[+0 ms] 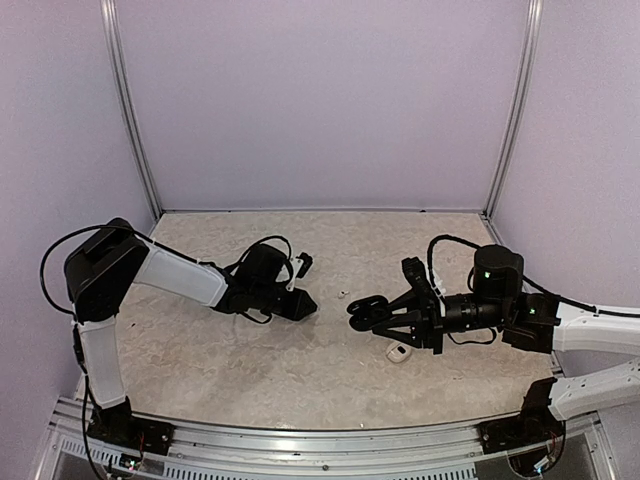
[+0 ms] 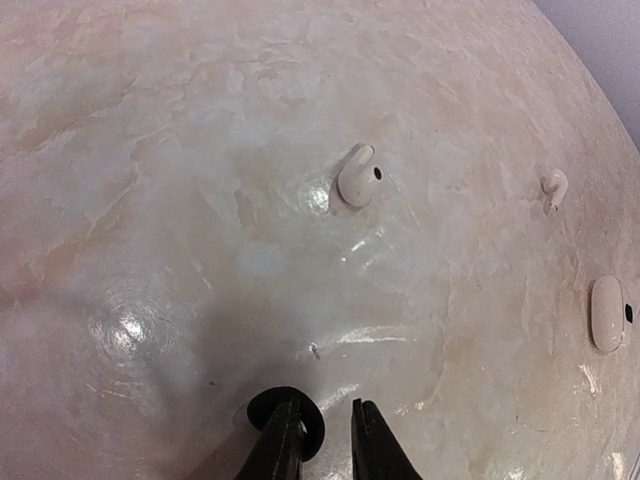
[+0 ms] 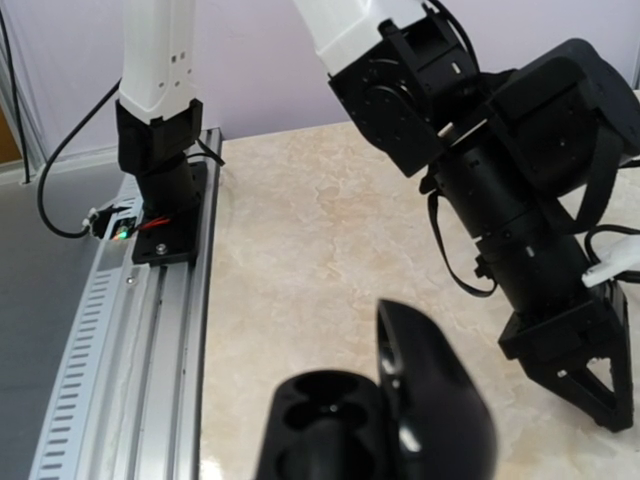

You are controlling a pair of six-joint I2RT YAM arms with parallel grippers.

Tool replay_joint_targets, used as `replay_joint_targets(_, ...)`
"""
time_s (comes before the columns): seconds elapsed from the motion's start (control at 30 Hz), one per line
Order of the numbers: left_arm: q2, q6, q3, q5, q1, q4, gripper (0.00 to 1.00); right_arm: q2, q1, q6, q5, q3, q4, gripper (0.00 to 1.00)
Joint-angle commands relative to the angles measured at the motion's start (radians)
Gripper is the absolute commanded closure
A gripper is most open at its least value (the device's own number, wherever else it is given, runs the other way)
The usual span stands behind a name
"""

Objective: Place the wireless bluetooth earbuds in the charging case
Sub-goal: Pick up the left earbud from the center of the board.

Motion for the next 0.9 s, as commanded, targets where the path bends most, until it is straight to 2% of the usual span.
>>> replay_joint_targets(0.0,0.002,0.016,0.014,-0.056,0.02,-0.054,0.81,-0.006,-0.008,0.006,0.005,0.004,-0.001,1.0)
replay_joint_targets(0.2,0.001,0.024,0.022,-0.068,0.025,-0.072,0.88,-0.004,-0.007,0.006,0.007,0.005,-0.001,1.0)
replay_joint_targets(0.53,0.001,0.046,0.034,-0.098,0.03,-0.116,0.94,-0.012,-0.007,0.006,0.015,0.004,-0.006,1.0)
replay_joint_targets(0.67,-0.004,0.058,0.029,-0.101,0.03,-0.123,0.99,-0.015,-0.007,0.007,0.016,0.004,-0.009,1.0)
replay_joint_targets(0.87,-0.051,0.074,-0.006,-0.076,0.038,-0.075,1.0,-0.009,-0.007,0.006,0.014,0.007,-0.003,1.0)
